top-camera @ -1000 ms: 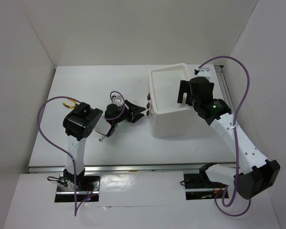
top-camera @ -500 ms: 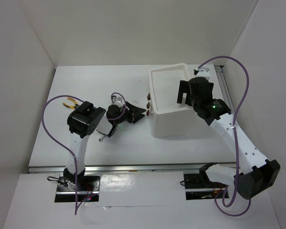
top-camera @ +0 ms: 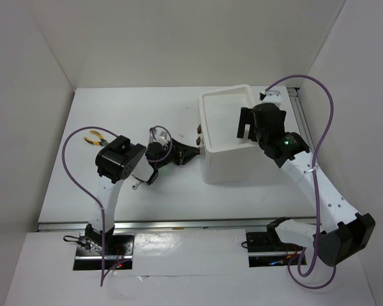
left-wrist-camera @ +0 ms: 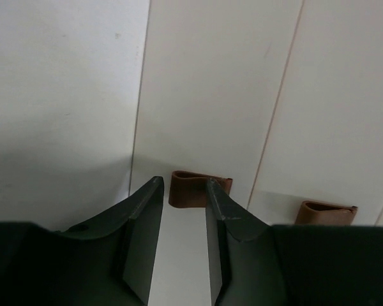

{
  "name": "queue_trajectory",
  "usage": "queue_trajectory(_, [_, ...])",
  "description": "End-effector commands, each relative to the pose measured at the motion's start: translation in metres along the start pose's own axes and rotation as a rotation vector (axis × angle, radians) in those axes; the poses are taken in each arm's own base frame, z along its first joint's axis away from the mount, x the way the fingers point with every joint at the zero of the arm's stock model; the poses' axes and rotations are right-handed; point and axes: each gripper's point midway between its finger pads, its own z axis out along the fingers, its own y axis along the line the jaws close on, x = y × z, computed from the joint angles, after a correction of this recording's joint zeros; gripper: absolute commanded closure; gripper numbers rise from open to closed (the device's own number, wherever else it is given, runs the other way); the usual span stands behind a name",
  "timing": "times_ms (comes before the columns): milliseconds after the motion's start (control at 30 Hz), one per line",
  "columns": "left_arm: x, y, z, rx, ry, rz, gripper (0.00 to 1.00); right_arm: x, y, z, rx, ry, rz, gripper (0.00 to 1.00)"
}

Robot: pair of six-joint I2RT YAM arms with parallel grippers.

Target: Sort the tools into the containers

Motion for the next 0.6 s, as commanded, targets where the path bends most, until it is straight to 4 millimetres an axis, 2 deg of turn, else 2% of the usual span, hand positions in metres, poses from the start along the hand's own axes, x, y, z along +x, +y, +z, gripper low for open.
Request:
queue_trajectory(0, [0.013, -0.011, 0.002, 0.084, 0.038, 0.038, 0.57, -0.001, 0.000, -0.002, 0.008, -0.014, -0.009, 0.00])
queue_trajectory(100, [0.017, -0.014, 0.005, 0.091, 0.048, 0.034, 0.74, 0.001, 0.000, 0.000, 0.010, -0.006, -0.013, 0.00])
queue_trajectory(167, [0.017, -0.016, 0.005, 0.102, 0.048, 0.039, 0.80, 0.001, 0.000, 0.000, 0.010, -0.006, -0.013, 0.00])
queue_trajectory(233, [0.018, -0.016, 0.006, 0.104, 0.059, 0.031, 0.81, 0.001, 0.000, 0.000, 0.010, -0.006, -0.013, 0.00])
queue_trajectory(333, [0.018, -0.019, 0.008, 0.113, 0.059, 0.035, 0.90, 0.001, 0.000, 0.000, 0.010, -0.006, -0.013, 0.00])
queue_trajectory(367, [0.018, -0.019, 0.008, 0.113, 0.059, 0.035, 0.96, 0.001, 0.000, 0.000, 0.010, -0.006, -0.013, 0.00])
queue_trajectory(433, [0.020, -0.024, 0.007, 0.120, 0.070, 0.040, 1.00, 0.001, 0.000, 0.000, 0.010, -0.006, -0.013, 0.00])
queue_trajectory(533, [0.022, -0.030, 0.005, 0.123, 0.079, 0.042, 1.00, 0.001, 0.000, 0.000, 0.010, -0.006, -0.013, 0.00])
queue_trajectory(567, [0.017, -0.027, 0.000, 0.111, 0.064, 0.057, 1.00, 0.001, 0.000, 0.000, 0.010, -0.006, -0.013, 0.00])
